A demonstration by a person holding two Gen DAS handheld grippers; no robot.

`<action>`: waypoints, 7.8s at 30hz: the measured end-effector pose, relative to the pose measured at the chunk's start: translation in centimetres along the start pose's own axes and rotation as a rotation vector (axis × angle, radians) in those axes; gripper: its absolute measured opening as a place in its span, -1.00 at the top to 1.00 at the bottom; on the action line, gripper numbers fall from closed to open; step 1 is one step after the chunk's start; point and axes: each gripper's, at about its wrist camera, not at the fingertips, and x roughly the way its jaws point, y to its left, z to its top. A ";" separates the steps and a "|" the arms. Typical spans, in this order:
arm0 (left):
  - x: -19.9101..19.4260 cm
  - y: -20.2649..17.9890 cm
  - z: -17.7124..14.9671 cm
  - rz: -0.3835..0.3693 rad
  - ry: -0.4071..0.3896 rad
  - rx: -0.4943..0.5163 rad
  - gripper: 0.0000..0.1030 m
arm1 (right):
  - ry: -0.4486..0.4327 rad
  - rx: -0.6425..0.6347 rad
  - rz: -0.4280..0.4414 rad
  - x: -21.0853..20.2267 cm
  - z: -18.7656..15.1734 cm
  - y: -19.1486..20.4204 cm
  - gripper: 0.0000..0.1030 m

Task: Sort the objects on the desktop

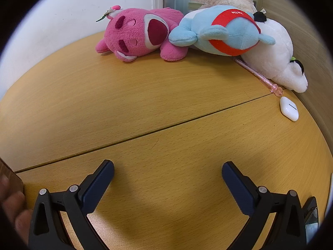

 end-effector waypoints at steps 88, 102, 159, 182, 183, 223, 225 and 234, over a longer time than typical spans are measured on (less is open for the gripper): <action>-0.1 0.0 0.0 0.000 -0.001 -0.004 -1.00 | -0.001 -0.004 0.003 -0.2 0.3 0.2 -1.00; -0.1 0.0 0.0 0.001 -0.001 -0.005 -1.00 | -0.001 -0.004 0.003 -0.2 0.3 0.2 -1.00; -17.9 -12.1 -13.7 -0.754 0.118 0.175 -0.88 | 0.030 -0.718 0.845 -20.8 -18.8 24.8 -0.99; -25.2 -13.9 -9.2 -0.869 -0.130 0.255 -0.34 | -0.119 -0.687 0.873 -26.5 -15.3 25.6 -0.60; -26.0 -14.0 -7.8 -0.866 -0.179 0.265 -0.34 | -0.142 -0.689 0.871 -26.9 -14.4 25.9 -0.60; 2.9 -18.5 20.0 -0.477 0.069 0.262 -0.43 | -0.157 -0.783 0.662 -3.4 6.4 47.5 -0.61; 2.7 -18.0 19.7 -0.458 0.057 0.297 -0.36 | -0.082 -0.760 0.713 -3.4 6.3 47.3 -0.62; 2.4 -17.4 19.1 -0.475 0.116 0.240 -0.34 | -0.020 -0.781 0.763 -4.5 6.2 47.6 -0.61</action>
